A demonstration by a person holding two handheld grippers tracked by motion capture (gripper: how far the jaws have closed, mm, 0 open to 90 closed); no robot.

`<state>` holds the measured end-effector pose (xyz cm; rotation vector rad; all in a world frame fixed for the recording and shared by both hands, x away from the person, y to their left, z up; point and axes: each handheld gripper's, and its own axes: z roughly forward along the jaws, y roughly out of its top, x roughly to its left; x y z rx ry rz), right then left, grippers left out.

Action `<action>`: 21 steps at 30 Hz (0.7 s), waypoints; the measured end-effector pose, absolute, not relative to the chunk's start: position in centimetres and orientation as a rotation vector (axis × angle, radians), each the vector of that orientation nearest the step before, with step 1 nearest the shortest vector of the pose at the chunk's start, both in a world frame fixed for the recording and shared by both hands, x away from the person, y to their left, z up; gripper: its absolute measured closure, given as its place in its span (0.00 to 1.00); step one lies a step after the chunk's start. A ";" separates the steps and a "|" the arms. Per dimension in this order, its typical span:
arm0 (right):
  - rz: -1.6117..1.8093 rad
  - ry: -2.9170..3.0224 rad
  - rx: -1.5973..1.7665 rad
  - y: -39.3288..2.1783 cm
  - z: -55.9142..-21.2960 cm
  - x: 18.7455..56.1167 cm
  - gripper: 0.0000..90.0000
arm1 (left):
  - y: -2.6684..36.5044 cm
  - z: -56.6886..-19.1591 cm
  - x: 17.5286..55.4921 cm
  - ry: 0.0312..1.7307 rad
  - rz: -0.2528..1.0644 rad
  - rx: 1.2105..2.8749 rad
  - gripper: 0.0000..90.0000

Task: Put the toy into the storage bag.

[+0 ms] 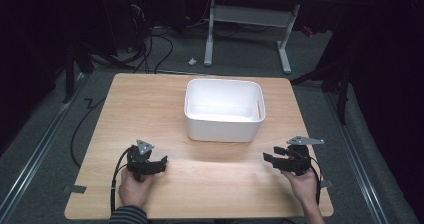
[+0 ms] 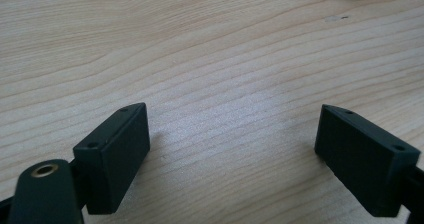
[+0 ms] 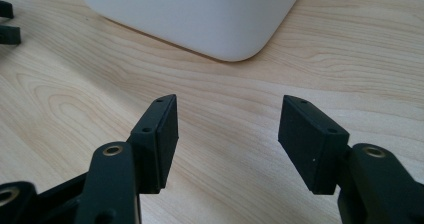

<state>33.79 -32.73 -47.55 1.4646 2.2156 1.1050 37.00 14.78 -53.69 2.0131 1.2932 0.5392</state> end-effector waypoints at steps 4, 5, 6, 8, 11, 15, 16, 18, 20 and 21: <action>1.099 2.221 1.463 -32.4 -48.1 34.0 0.45 | 14.8 -53.7 37.0 1.293 0.539 2.013 0.16; 1.099 2.221 1.470 -32.4 -48.2 34.0 0.45 | 14.8 -53.7 37.0 1.293 0.540 2.013 0.16; 1.100 2.221 1.470 -32.3 -48.3 34.0 0.45 | 14.8 -53.7 37.0 1.293 0.539 2.013 0.16; 1.099 2.223 1.463 -32.2 -48.7 34.1 0.45 | 14.8 -53.7 37.0 1.294 0.540 2.013 0.16; 1.083 2.222 1.466 -32.1 -49.0 34.2 0.44 | 14.8 -53.7 37.0 1.293 0.540 2.013 0.16; 1.071 2.219 1.459 -31.9 -49.5 34.4 0.44 | 14.8 -53.7 37.0 1.294 0.540 2.013 0.16; 1.065 2.216 1.457 -31.9 -49.6 34.4 0.44 | 14.8 -53.7 37.0 1.294 0.540 2.013 0.16; 1.051 2.207 1.438 -31.8 -49.9 34.4 0.44 | 14.8 -53.7 37.0 1.294 0.540 2.013 0.16; 1.043 2.200 1.444 -31.7 -50.1 34.4 0.44 | 14.8 -53.7 37.0 1.294 0.540 2.013 0.16; 1.040 2.195 1.442 -31.7 -50.2 34.5 0.44 | 14.8 -53.7 37.0 1.294 0.540 2.013 0.16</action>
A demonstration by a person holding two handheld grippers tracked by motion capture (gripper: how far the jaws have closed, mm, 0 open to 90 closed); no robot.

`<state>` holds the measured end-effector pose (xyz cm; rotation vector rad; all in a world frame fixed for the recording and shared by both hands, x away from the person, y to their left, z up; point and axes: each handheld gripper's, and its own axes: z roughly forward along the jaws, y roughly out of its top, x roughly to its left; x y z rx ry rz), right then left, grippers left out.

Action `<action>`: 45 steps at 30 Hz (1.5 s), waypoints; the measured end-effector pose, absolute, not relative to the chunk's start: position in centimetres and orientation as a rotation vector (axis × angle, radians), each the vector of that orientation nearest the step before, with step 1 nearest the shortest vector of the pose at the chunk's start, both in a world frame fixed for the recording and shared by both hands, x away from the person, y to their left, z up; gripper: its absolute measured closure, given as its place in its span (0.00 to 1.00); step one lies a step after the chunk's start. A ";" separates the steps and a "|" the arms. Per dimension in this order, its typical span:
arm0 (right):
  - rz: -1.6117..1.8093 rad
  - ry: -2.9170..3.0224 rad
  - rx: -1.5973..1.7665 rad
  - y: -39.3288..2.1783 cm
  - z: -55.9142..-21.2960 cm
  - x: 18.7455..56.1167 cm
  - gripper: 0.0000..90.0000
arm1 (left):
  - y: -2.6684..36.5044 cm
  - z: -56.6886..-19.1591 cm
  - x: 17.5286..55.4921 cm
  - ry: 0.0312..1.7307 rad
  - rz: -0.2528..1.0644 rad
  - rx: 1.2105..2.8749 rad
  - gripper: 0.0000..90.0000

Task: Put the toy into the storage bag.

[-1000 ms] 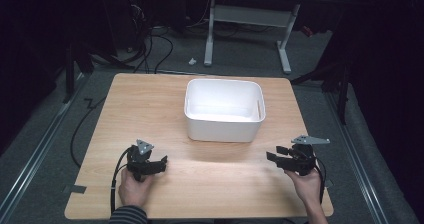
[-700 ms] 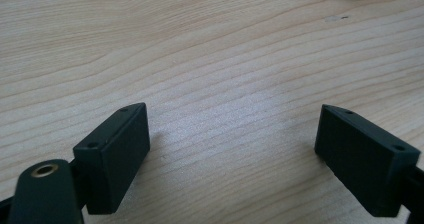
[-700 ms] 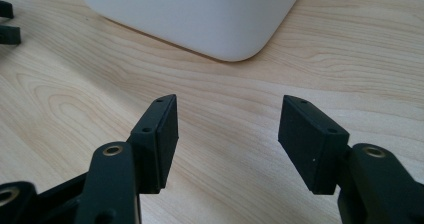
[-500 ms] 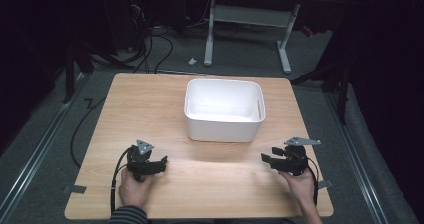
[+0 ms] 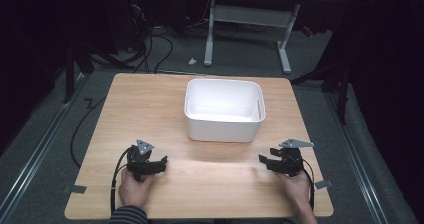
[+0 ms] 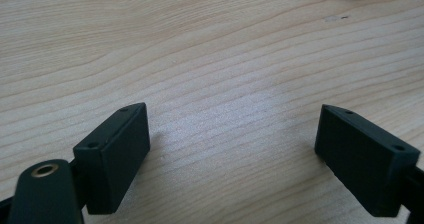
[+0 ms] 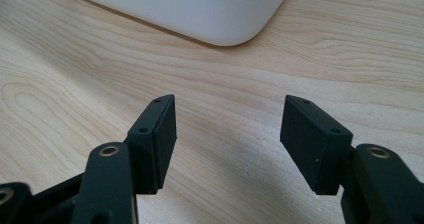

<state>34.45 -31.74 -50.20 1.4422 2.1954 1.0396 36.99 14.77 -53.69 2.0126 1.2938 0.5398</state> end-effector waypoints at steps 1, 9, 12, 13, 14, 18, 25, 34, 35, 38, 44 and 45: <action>1.029 2.191 1.445 -31.7 -50.3 34.5 0.44 | 14.8 -53.7 37.0 1.294 0.540 2.013 0.16; 1.007 2.187 1.427 -31.5 -50.9 34.6 0.45 | 14.8 -53.7 37.0 1.294 0.540 2.013 0.16; 0.992 2.192 1.402 -31.2 -51.0 34.5 0.45 | 14.8 -53.7 37.0 1.293 0.540 2.013 0.16; 0.990 2.193 1.399 -31.2 -51.1 34.5 0.46 | 14.8 -53.7 37.0 1.293 0.540 2.013 0.16; 0.989 2.192 1.400 -31.1 -51.1 34.5 0.46 | 14.8 -53.7 37.0 1.293 0.540 2.013 0.16; 0.982 2.193 1.383 -31.0 -51.4 34.7 0.46 | 14.8 -53.7 37.0 1.293 0.540 2.013 0.16; 0.955 2.195 1.381 -30.8 -52.1 34.7 0.44 | 14.8 -53.7 37.0 1.293 0.540 2.013 0.16; 0.920 2.178 1.334 -30.5 -53.1 34.6 0.37 | 14.8 -53.7 37.0 1.293 0.540 2.013 0.16; 0.920 2.179 1.334 -30.5 -53.1 34.6 0.37 | 14.8 -53.7 36.9 1.293 0.540 2.013 0.16; 0.920 2.179 1.336 -30.5 -53.1 34.6 0.37 | 14.8 -53.7 36.9 1.292 0.539 2.013 0.16; 0.920 2.179 1.333 -30.5 -53.1 34.6 0.37 | 14.8 -53.7 36.9 1.292 0.538 2.012 0.16; 0.920 2.179 1.333 -30.5 -53.1 34.6 0.37 | 14.8 -53.7 36.9 1.293 0.538 2.013 0.16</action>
